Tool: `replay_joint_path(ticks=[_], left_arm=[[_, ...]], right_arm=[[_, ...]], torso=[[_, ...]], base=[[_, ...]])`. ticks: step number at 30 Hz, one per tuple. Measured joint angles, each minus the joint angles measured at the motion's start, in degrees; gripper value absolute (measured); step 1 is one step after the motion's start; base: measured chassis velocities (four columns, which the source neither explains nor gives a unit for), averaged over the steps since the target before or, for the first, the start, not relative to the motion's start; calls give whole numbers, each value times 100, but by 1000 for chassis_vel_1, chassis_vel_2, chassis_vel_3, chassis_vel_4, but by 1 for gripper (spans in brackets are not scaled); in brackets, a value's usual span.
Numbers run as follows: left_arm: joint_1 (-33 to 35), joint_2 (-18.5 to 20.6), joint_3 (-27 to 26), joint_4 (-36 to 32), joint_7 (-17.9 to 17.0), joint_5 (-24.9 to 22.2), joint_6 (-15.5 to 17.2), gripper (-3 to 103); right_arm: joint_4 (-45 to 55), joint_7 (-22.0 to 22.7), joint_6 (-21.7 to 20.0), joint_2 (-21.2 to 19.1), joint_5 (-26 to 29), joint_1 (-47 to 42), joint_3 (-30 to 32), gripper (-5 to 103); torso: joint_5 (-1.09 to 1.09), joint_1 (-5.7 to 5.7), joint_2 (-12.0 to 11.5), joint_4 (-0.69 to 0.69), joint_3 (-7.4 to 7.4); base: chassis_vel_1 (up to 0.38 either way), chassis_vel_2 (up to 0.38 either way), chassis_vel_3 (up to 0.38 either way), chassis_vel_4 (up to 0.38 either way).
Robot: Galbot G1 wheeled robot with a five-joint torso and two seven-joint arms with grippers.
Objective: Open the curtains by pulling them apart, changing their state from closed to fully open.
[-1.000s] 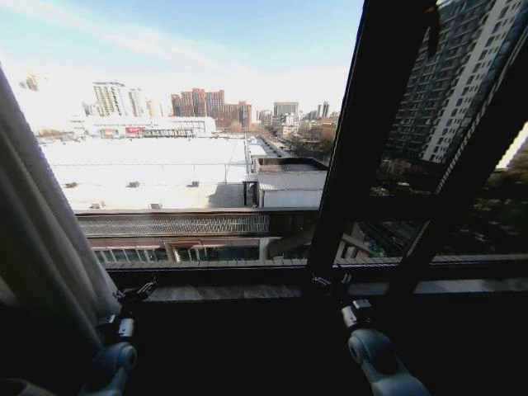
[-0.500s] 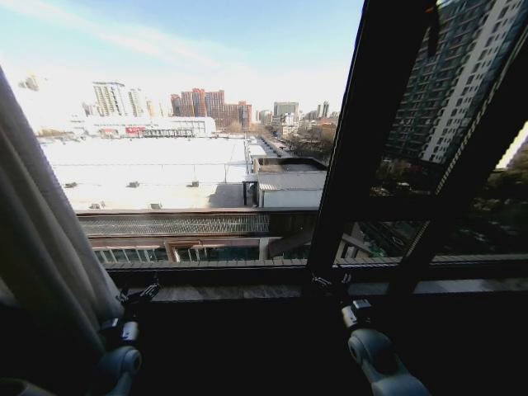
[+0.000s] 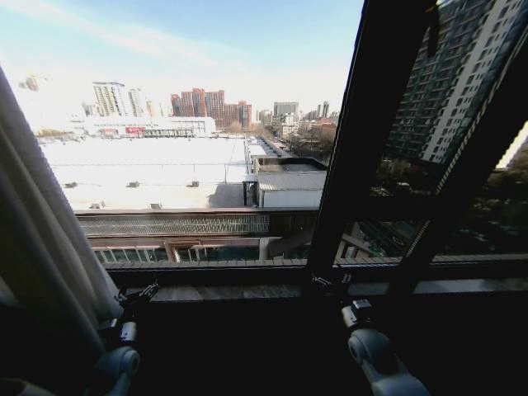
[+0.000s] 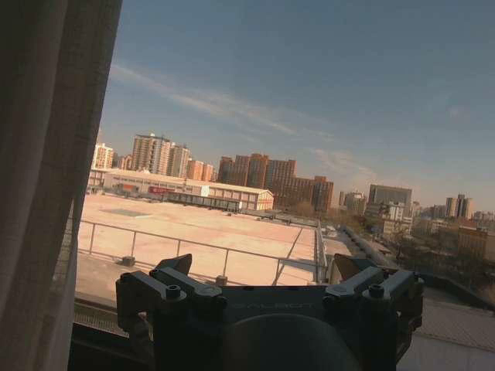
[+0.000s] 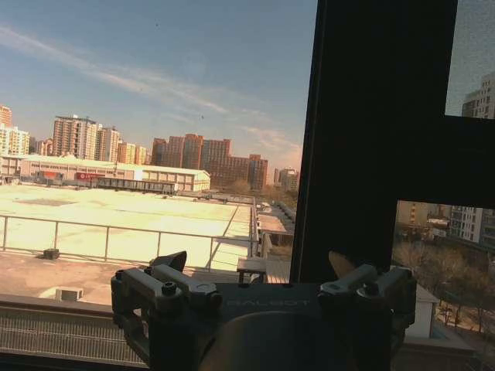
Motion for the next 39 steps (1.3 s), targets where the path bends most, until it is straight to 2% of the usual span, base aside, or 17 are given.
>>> replay_joint_path(ticks=[18,39], left_arm=[[-5,5,0,7,2,1,-4,100],[-6,5,1,8,2,0,-4,100]], right_arm=[[0,0,0,0,0,0,0,100],[0,0,0,0,0,0,0,100]], torso=[[-1,0,0,0,0],[1,0,0,0,0]], base=[[-67,-63,59,64],[-317,-305,321,318]])
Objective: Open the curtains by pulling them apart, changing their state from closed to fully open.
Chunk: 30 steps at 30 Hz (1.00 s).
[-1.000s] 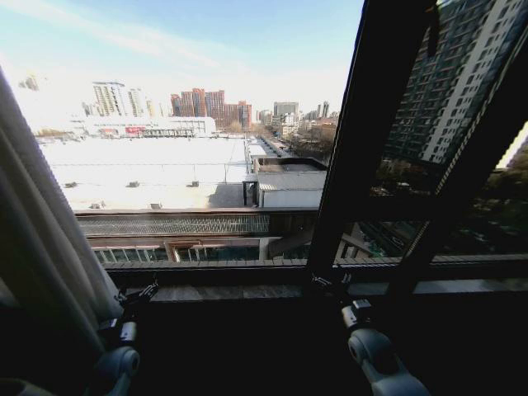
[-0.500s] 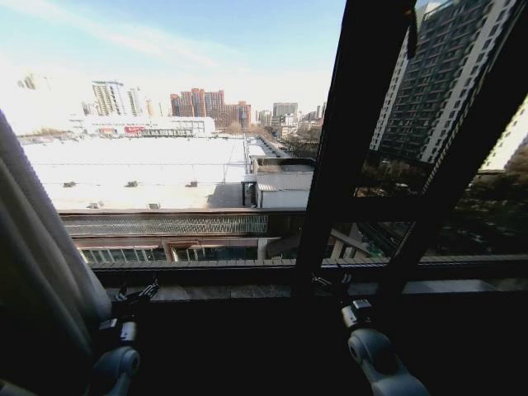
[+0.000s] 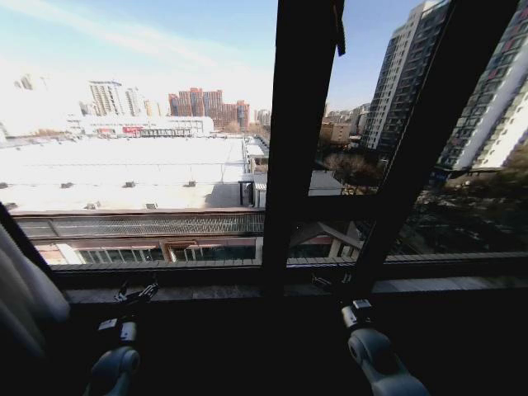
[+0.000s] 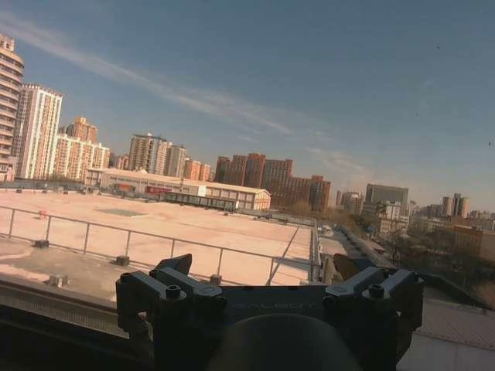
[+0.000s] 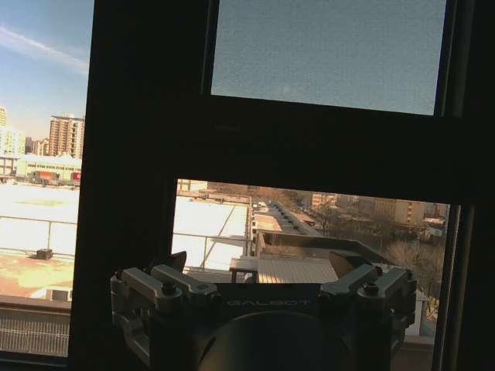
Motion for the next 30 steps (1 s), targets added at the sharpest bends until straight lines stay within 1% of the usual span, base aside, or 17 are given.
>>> replay_joint_path(ticks=[2,3,7,8,10,16,26,30], left_arm=[[0,0,0,0,0,0,0,100],[0,0,0,0,0,0,0,100],[0,0,0,0,-1,0,0,100],[0,0,0,1,0,0,0,100],[0,0,0,0,0,0,0,100],[0,0,0,1,0,0,0,100],[0,0,0,0,-1,0,1,100],[0,0,1,1,-1,-1,1,100]], right_arm=[[0,0,0,0,0,0,0,100],[0,0,0,0,0,0,0,100],[0,0,0,0,0,0,0,100],[0,0,0,0,0,0,0,100],[0,0,0,0,0,0,0,100],[0,0,0,0,0,0,0,100],[0,0,0,0,0,0,0,100],[0,1,0,-1,0,0,1,100]], torso=[[-3,0,0,1,0],[0,-1,1,0,0],[0,0,0,0,0],[-5,0,0,0,0],[0,0,0,0,0],[-3,0,0,0,0],[-1,0,0,1,0],[-2,1,-1,-2,0]], base=[[-382,-363,364,368],[-371,-365,359,372],[-352,-374,349,374],[-378,-359,361,377],[-367,-345,361,359],[-354,-348,346,344],[-353,-342,352,352],[-261,-296,280,290]])
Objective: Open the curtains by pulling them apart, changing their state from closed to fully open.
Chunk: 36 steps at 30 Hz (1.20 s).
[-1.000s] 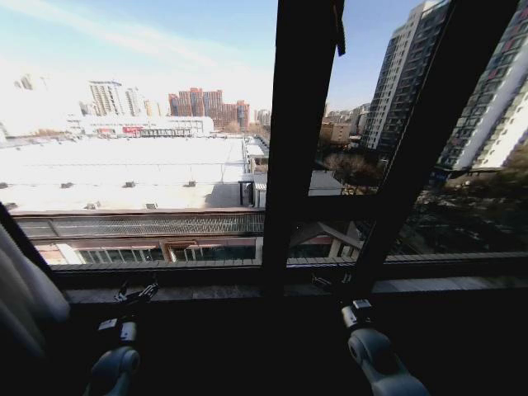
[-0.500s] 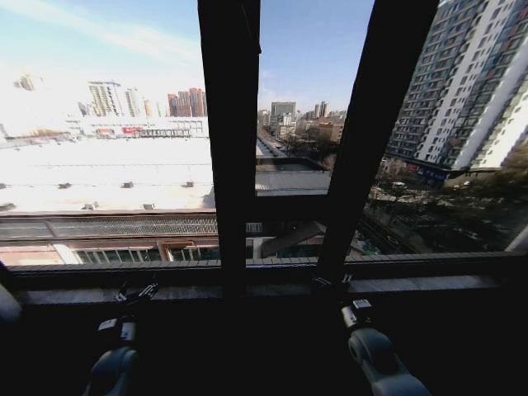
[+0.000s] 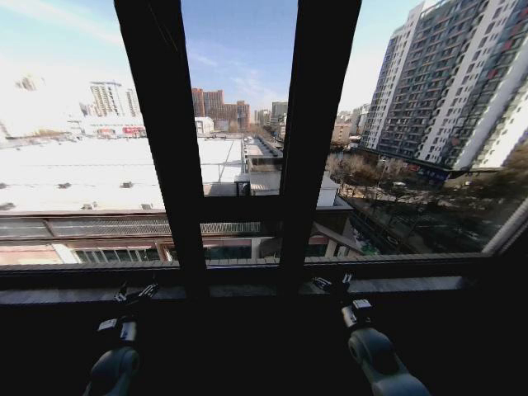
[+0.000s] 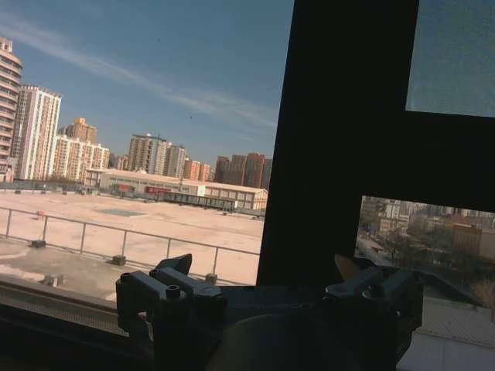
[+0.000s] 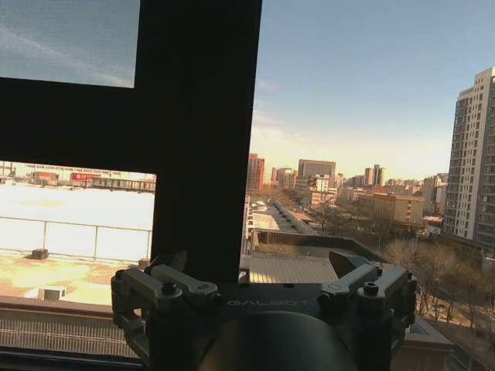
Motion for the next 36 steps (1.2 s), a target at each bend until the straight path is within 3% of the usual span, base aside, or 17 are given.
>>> replay_joint_path(ticks=[7,10,12,17,36], left_arm=[[0,0,0,-1,1,0,0,100],[0,2,-3,1,-2,0,0,100],[0,5,-9,1,-3,1,0,100],[0,4,-7,0,-3,0,0,100],[0,-1,2,-2,3,0,0,100]], right_arm=[[0,1,0,-1,0,0,1,100],[0,0,0,2,0,0,-2,100],[1,-1,0,3,0,0,-3,100],[0,-1,0,2,0,0,-3,100],[0,0,0,-1,0,0,2,100]], torso=[[4,-1,1,0,-1],[-9,-1,1,6,-1],[-1,-1,0,7,-1],[4,-1,1,1,-1],[2,-1,0,2,0]], base=[[-81,-112,94,93],[0,0,0,0],[0,0,0,0],[-45,-28,40,39],[-151,-138,146,146]])
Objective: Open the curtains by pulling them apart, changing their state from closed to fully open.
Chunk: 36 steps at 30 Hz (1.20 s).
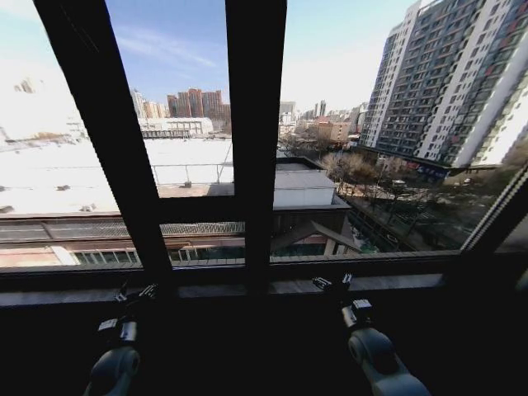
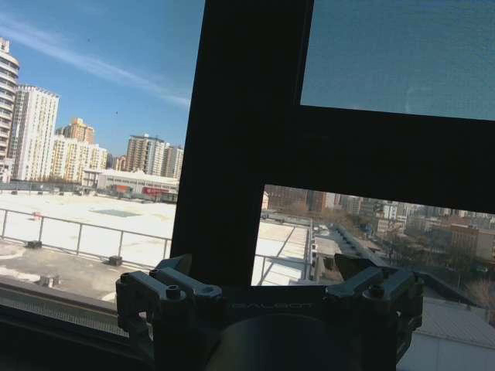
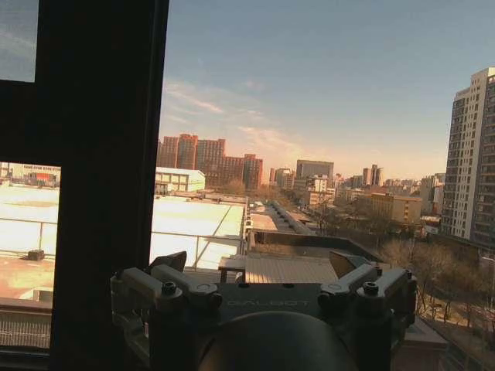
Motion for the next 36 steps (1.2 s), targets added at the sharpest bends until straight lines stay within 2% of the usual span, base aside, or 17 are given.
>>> replay_joint_path(ticks=[3,15,36], left_arm=[[0,2,-2,0,-1,0,0,100],[0,2,-3,1,-2,0,0,100],[0,1,-3,2,-2,0,0,100]], right_arm=[[0,-1,0,2,0,0,-2,100],[0,-1,0,2,0,0,-2,100],[0,-1,0,2,0,0,-2,100]], torso=[[-8,0,0,3,0],[-1,1,0,0,0],[-1,-2,1,0,0]], base=[[23,7,-25,3],[123,-104,-133,131],[321,-325,-310,314]])
